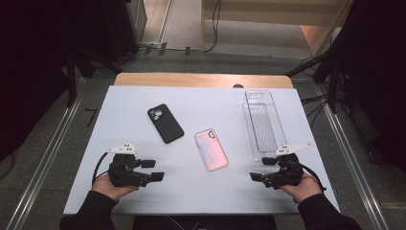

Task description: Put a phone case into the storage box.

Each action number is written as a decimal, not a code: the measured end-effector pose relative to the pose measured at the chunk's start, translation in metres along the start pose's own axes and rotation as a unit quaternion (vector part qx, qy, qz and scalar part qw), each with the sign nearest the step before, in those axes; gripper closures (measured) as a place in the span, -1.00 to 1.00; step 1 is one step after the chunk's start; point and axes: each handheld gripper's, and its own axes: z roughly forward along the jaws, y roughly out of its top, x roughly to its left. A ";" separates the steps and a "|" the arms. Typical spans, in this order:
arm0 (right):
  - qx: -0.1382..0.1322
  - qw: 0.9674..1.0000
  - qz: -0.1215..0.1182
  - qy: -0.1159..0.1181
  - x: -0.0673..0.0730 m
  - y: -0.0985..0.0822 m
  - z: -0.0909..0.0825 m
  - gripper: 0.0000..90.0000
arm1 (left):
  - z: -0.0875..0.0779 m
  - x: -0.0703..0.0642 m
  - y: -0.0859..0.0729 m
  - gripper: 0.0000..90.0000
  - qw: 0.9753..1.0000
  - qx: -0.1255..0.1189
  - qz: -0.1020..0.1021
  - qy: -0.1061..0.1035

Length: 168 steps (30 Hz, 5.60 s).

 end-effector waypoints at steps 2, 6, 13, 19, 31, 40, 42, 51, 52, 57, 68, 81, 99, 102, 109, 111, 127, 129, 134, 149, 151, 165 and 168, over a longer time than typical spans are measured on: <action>0.000 1.000 0.000 0.001 0.000 0.000 0.000 -0.73 | 0.000 0.000 0.000 -0.37 1.000 -0.001 -0.001 -0.001; 0.001 1.000 0.000 0.000 0.001 0.000 0.001 -0.73 | -0.001 0.001 0.000 -0.37 1.000 -0.001 -0.002 -0.001; 0.001 1.000 -0.002 0.001 0.001 0.000 0.001 -0.73 | -0.001 0.001 0.000 -0.37 1.000 0.000 -0.002 -0.001; 0.000 1.000 -0.005 0.000 0.001 0.001 0.001 -0.73 | -0.001 0.001 0.000 -0.37 1.000 0.001 -0.003 -0.001; 0.005 1.000 -0.006 0.001 0.002 0.001 0.002 -0.73 | -0.001 0.001 0.000 -0.37 1.000 0.001 -0.005 0.000; 0.006 1.000 -0.017 0.008 0.008 0.009 0.007 -0.73 | -0.001 0.001 0.000 -0.37 1.000 0.001 -0.005 0.000; 0.009 1.000 -0.019 0.009 0.010 0.012 0.009 -0.73 | -0.001 0.001 0.000 -0.37 1.000 0.001 -0.005 0.001; -0.009 1.000 -0.016 0.009 0.018 0.021 0.011 -0.73 | -0.001 0.002 0.000 -0.37 1.000 -0.002 -0.003 0.001; -0.010 1.000 -0.016 0.008 0.018 0.022 0.011 -0.73 | -0.001 0.002 0.000 -0.37 1.000 -0.002 -0.002 0.002; -0.016 1.000 -0.008 0.005 0.021 0.027 0.013 -0.73 | -0.001 0.002 0.000 -0.37 1.000 -0.004 -0.001 0.003; -0.009 1.000 0.003 0.005 0.029 0.042 0.019 -0.73 | -0.001 0.001 0.000 -0.37 1.000 -0.004 -0.001 0.006; -0.002 1.000 0.013 -0.024 0.035 0.059 0.029 -0.73 | -0.001 0.001 0.000 -0.37 1.000 -0.003 0.000 0.004; 0.000 0.998 0.023 -0.052 0.038 0.084 0.048 -1.00 | -0.002 0.001 0.000 -0.37 1.000 -0.006 -0.001 0.004; -0.002 0.997 0.032 -0.068 0.040 0.089 0.052 -1.00 | -0.002 0.001 0.000 -0.37 1.000 -0.006 -0.001 0.003; -0.029 0.996 0.053 -0.071 0.040 0.101 0.059 -1.00 | -0.002 0.002 0.000 -0.37 1.000 -0.006 -0.002 0.004; -0.031 0.995 0.059 -0.069 0.040 0.104 0.062 -1.00 | -0.002 0.001 0.000 -0.37 1.000 -0.006 -0.002 0.003; -0.021 0.992 0.064 -0.102 0.047 0.118 0.096 -1.00 | -0.003 0.002 -0.001 -0.37 1.000 -0.005 -0.002 0.003; -0.019 0.992 0.063 -0.104 0.049 0.119 0.100 -1.00 | -0.003 0.002 -0.001 -0.37 1.000 -0.005 -0.002 0.003; -0.017 0.992 0.055 -0.110 0.055 0.121 0.110 -1.00 | -0.003 0.002 -0.001 -0.37 1.000 -0.005 -0.002 0.003; -0.019 0.992 0.050 -0.113 0.061 0.128 0.122 -1.00 | -0.003 0.002 -0.001 -0.37 1.000 -0.006 -0.002 0.002; -0.019 0.992 0.050 -0.114 0.060 0.128 0.122 -1.00 | -0.003 0.002 -0.001 -0.37 1.000 -0.006 -0.002 0.002; 0.003 0.991 0.051 -0.124 0.057 0.116 0.136 -1.00 | -0.004 0.002 0.000 -0.37 1.000 -0.005 0.000 0.002; 0.009 0.991 0.050 -0.126 0.056 0.113 0.141 -1.00 | -0.004 0.002 0.000 -0.37 1.000 -0.005 0.000 0.002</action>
